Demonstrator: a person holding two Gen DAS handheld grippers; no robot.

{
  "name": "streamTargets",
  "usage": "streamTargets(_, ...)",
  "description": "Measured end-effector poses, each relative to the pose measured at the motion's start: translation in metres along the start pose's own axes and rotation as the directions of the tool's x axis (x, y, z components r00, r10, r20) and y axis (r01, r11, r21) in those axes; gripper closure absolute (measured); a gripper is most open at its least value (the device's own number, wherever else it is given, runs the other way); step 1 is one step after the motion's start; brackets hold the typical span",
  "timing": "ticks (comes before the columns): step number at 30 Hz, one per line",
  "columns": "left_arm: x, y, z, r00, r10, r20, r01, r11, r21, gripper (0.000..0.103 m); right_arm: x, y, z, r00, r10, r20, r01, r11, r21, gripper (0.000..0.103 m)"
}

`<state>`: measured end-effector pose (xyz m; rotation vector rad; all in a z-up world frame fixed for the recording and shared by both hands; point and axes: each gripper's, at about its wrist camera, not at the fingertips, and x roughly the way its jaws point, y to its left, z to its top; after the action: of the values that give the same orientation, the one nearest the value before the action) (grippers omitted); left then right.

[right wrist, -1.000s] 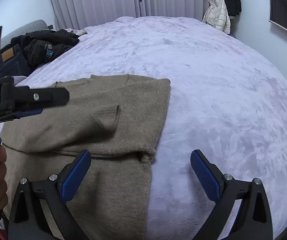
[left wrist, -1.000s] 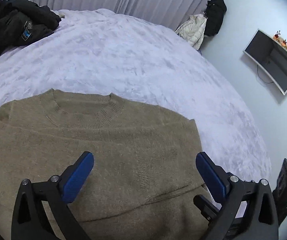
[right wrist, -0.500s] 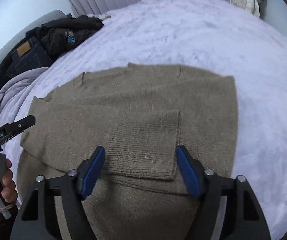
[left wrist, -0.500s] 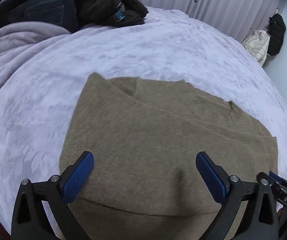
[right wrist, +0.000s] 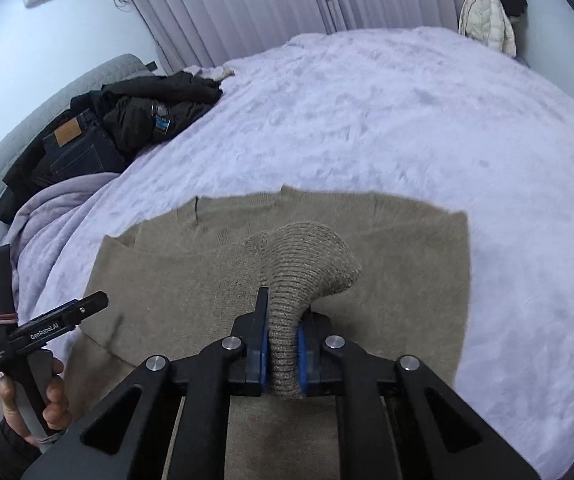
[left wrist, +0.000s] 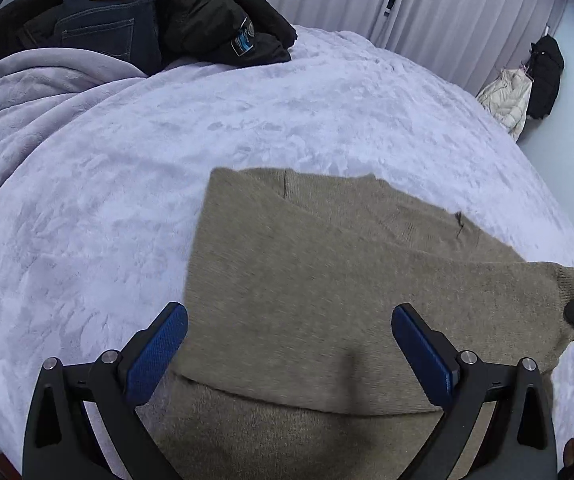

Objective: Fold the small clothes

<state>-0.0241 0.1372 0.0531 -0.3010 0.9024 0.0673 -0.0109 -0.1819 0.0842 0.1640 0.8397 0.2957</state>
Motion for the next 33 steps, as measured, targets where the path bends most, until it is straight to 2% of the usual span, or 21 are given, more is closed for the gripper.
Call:
streamTargets(3,0.011,0.000,0.007,1.000,0.010,-0.024,-0.010,1.000,0.007,0.001,-0.010,-0.009,0.011,0.998,-0.051,0.038,0.052,0.999,-0.017,0.091)
streamTargets(6,0.040,0.003,0.001,0.991,0.067,-0.118,-0.065,0.998,0.019,0.001,0.017,-0.025,0.007,0.993,-0.106,-0.046,0.106,0.994,-0.014,0.088)
streamTargets(8,0.051,0.011,-0.004,0.984,0.062,-0.169,-0.064,0.998,-0.003,0.001,0.044,-0.032,-0.003,0.966,-0.228,-0.123,0.221,0.973,-0.071,0.084)
streamTargets(9,0.048,0.015,-0.006,0.986,0.045,-0.160,-0.049,0.999,-0.023,0.001,0.048,-0.037,-0.007,0.954,-0.273,-0.127,0.263,0.961,-0.086,0.076)
streamTargets(10,0.041,0.019,-0.006,0.990,0.038,-0.137,-0.044,0.998,-0.041,0.001,0.046,-0.040,-0.010,0.952,-0.287,-0.103,0.280,0.957,-0.082,0.073)
streamTargets(14,0.028,0.019,0.000,0.994,0.051,-0.098,-0.055,0.998,-0.035,0.001,0.032,-0.043,-0.008,0.944,-0.327,-0.047,0.323,0.943,-0.074,0.073)
streamTargets(15,0.025,0.016,0.002,0.994,0.054,-0.092,-0.057,0.998,-0.028,0.001,0.030,-0.041,-0.008,0.938,-0.343,-0.046,0.339,0.937,-0.083,0.068)
streamTargets(17,0.018,0.005,0.001,0.996,0.051,-0.072,-0.051,0.999,0.009,0.001,0.017,-0.036,-0.006,0.925,-0.380,-0.013,0.378,0.923,-0.077,0.065)
streamTargets(19,0.015,-0.012,-0.005,0.996,0.074,-0.054,-0.069,0.994,0.084,0.001,0.000,-0.024,-0.009,0.934,-0.356,0.040,0.358,0.930,-0.082,0.056)
streamTargets(21,0.015,-0.028,-0.014,0.994,0.102,-0.035,-0.095,0.982,0.163,0.001,-0.008,-0.012,-0.017,0.943,-0.332,0.040,0.334,0.934,-0.126,0.032)
streamTargets(22,0.017,-0.034,-0.019,0.994,0.108,-0.035,-0.099,0.976,0.193,0.001,-0.010,-0.008,-0.023,0.944,-0.327,0.041,0.329,0.934,-0.137,0.030)
streamTargets(24,0.023,-0.043,-0.028,0.992,0.110,-0.053,-0.096,0.970,0.223,0.001,-0.012,-0.012,-0.032,0.959,-0.282,0.019,0.282,0.952,-0.115,0.030)
streamTargets(25,0.028,-0.046,-0.033,0.991,0.114,-0.065,-0.096,0.968,0.230,0.001,-0.011,-0.018,-0.034,0.972,-0.234,-0.002,0.233,0.969,-0.084,0.030)
streamTargets(26,0.032,-0.048,-0.036,0.990,0.122,-0.065,-0.103,0.967,0.232,0.001,-0.010,-0.024,-0.036,0.982,-0.189,-0.018,0.188,0.981,-0.048,0.033)
streamTargets(27,0.033,-0.049,-0.038,0.990,0.127,-0.057,-0.111,0.967,0.231,0.001,-0.007,-0.031,-0.036,0.988,-0.149,-0.033,0.149,0.989,-0.008,0.042)
streamTargets(28,0.034,-0.050,-0.039,0.991,0.125,-0.045,-0.112,0.968,0.225,0.001,-0.003,-0.037,-0.037,0.993,-0.105,-0.052,0.106,0.994,0.027,0.045)
streamTargets(30,0.034,-0.048,-0.038,0.993,0.111,-0.040,-0.101,0.973,0.208,0.001,0.005,-0.044,-0.037,0.997,-0.010,-0.073,0.016,0.996,0.084,0.047)
streamTargets(33,0.036,-0.042,-0.041,0.995,0.089,-0.042,-0.079,0.978,0.193,0.001,0.019,-0.046,-0.036,0.997,0.042,-0.069,-0.033,0.990,0.134,0.047)
